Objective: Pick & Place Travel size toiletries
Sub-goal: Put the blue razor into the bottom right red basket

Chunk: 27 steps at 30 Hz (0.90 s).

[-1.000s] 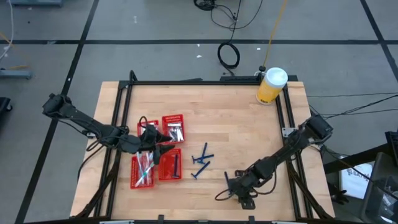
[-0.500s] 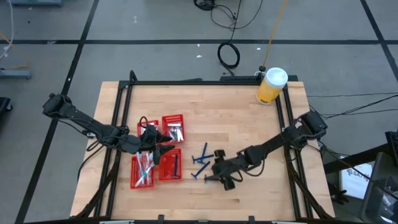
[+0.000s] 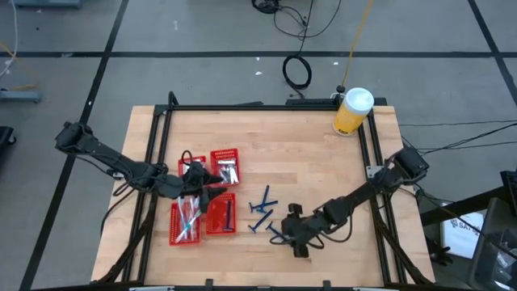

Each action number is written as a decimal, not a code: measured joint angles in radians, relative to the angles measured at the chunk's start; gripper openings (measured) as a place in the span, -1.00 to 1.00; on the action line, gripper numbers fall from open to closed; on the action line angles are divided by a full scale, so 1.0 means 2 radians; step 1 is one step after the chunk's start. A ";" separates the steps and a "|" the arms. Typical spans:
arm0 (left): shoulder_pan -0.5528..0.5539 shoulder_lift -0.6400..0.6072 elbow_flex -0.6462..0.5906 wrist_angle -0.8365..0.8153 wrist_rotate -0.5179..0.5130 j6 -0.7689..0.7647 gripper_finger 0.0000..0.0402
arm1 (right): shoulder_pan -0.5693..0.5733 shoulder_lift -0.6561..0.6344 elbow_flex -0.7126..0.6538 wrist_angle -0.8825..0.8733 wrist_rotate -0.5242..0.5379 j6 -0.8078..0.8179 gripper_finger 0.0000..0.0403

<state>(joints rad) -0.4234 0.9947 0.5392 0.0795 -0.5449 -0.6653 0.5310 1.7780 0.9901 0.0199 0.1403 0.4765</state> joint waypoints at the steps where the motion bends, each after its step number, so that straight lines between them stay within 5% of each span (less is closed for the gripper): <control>1: 0.002 0.000 0.000 0.000 -0.002 0.000 0.06 | 0.004 0.004 0.000 0.004 0.008 0.008 0.04; 14: 0.046 0.000 0.000 0.014 -0.003 0.016 0.06 | 0.016 0.054 0.002 0.000 0.038 0.017 -0.02; 27: 0.053 0.000 0.000 0.013 -0.002 0.017 0.06 | 0.002 0.054 0.001 -0.095 0.034 0.023 -0.90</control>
<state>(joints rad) -0.3176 0.9947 0.5388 0.1061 -0.5488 -0.6312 0.5346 1.8866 0.9928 -0.1696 0.2085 0.5220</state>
